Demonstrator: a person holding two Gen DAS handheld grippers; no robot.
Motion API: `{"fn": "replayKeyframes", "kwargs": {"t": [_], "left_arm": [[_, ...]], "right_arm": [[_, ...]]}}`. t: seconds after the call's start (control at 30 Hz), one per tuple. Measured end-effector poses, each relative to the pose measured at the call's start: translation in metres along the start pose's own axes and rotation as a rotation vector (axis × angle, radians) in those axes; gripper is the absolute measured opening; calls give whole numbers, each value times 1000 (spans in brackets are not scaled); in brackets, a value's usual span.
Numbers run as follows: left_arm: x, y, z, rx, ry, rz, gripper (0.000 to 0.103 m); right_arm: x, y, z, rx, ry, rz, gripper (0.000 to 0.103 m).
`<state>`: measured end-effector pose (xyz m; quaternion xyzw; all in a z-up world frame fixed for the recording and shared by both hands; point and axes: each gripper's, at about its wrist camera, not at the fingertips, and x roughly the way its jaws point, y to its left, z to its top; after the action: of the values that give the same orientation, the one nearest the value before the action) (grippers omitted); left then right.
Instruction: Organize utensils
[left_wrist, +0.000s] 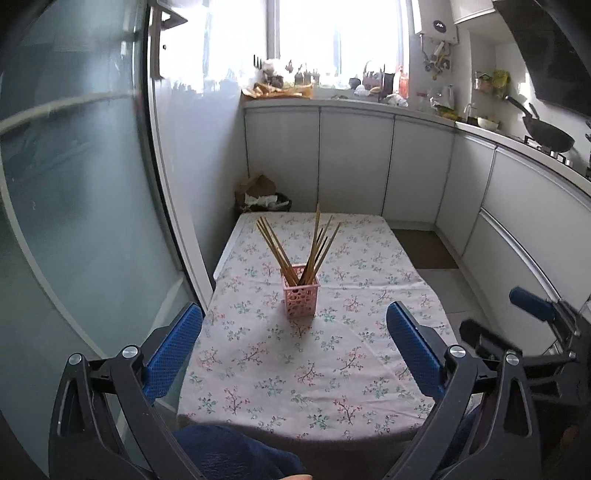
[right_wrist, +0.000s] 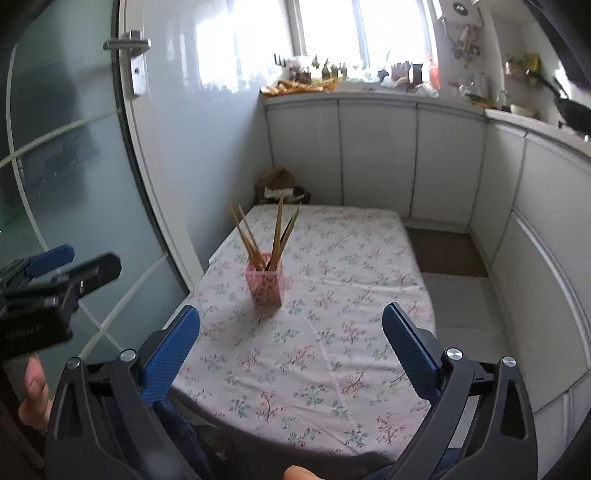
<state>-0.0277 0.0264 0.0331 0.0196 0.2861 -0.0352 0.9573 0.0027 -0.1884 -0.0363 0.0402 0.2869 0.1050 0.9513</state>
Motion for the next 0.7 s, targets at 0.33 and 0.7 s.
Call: {"fn": "replayKeyframes", "kwargs": {"t": [0.33,0.7], "left_arm": [[-1,-3,-1,11,10,-9,96],[-5,-6,-2,20,17,-27,96]], "right_arm": [[-17,3,11,8,-41,-80,96],[-19,6,11,6,-40,-97,96]]}}
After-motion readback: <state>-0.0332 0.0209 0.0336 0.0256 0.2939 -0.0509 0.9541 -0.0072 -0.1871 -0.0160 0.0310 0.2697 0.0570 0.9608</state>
